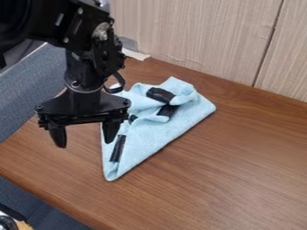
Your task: Unfold the cloth from bottom left to bottom right
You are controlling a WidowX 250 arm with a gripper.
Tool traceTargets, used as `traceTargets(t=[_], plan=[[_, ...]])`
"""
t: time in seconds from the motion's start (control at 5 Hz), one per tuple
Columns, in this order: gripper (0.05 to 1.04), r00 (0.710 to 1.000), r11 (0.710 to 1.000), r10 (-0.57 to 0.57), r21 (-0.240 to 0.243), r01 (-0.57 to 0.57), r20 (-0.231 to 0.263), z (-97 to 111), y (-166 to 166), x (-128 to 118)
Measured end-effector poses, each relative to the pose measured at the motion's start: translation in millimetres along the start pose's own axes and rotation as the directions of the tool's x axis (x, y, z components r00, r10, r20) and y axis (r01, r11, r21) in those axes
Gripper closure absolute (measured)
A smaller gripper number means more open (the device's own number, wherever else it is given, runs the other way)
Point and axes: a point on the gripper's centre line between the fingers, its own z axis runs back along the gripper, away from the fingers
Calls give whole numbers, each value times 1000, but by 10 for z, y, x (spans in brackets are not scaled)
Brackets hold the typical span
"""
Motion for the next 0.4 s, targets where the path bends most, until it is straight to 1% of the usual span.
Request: traceTargets(t=[0.2, 0.4], plan=[[83, 1000, 1000, -5, 9, 5, -13, -31, 2, -23], [83, 999, 999, -44, 24, 45, -31, -105, -180, 122]])
